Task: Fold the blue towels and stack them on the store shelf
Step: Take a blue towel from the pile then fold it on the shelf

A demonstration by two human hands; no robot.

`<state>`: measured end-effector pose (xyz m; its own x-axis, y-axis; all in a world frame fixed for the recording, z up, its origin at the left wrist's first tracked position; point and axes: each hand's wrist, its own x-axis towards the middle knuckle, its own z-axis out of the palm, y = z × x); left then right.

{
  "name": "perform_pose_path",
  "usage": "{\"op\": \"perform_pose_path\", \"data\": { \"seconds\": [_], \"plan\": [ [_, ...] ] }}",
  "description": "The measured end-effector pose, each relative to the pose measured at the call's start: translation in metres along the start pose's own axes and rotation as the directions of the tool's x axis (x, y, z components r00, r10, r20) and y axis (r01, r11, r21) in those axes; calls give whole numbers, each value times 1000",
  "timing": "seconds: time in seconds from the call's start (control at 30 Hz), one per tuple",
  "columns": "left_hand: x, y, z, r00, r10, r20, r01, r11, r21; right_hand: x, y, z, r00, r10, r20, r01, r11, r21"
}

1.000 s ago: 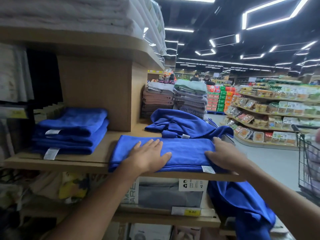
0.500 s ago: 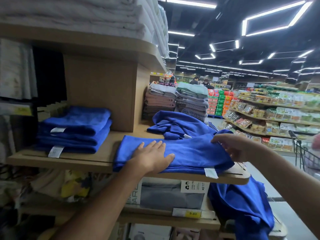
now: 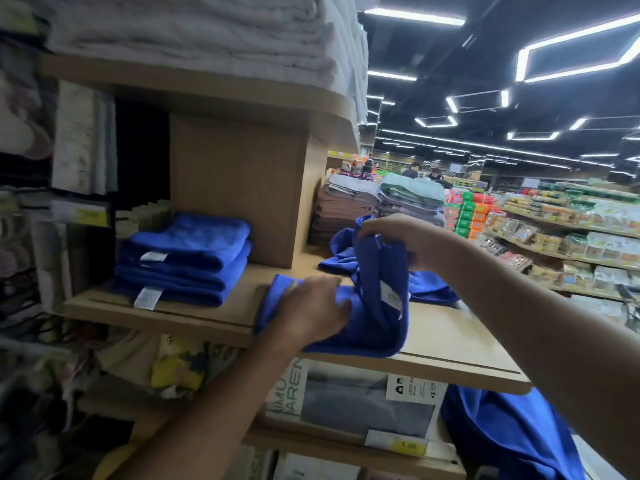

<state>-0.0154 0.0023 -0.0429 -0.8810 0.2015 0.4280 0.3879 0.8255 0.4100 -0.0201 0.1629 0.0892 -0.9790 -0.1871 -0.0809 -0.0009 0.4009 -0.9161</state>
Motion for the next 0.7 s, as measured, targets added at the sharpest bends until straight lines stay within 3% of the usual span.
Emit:
{"op": "perform_pose_path", "data": {
  "seconds": [0.1, 0.2, 0.3, 0.37, 0.5, 0.6, 0.63, 0.7],
  "plan": [
    [12, -38, -28, 974, -218, -63, 177, 905, -387, 13, -9, 28, 999, -50, 18, 50, 999, -11],
    [12, -63, -32, 927, -376, 8, 257, 618, -742, 29, -14, 63, 994, -6, 106, 11, 999, -47],
    [13, -77, -26, 883, -465, 61, 275, 410, -870, 46, -9, 100, 994, 68, 80, -37, 940, -340],
    [15, -78, -28, 877, -473, 90, 285, 360, -888, 55, -1, 120, 989, 116, 93, -60, 885, -462],
    [15, -76, -31, 880, -472, 60, 319, 492, -810, 54, 11, 127, 990, 100, 97, -50, 903, -427],
    [15, -73, -40, 926, -378, 10, 261, 622, -738, 48, 23, 103, 991, -130, 27, 131, 918, -374],
    [18, -69, -43, 949, -310, -54, 199, 726, -659, 45, 30, 94, 972, -236, -9, 206, 866, -455],
    [26, -61, -48, 983, -138, -122, 75, 905, -418, 38, 47, 83, 920, -392, 9, 287, 659, -695]
  ]
}}
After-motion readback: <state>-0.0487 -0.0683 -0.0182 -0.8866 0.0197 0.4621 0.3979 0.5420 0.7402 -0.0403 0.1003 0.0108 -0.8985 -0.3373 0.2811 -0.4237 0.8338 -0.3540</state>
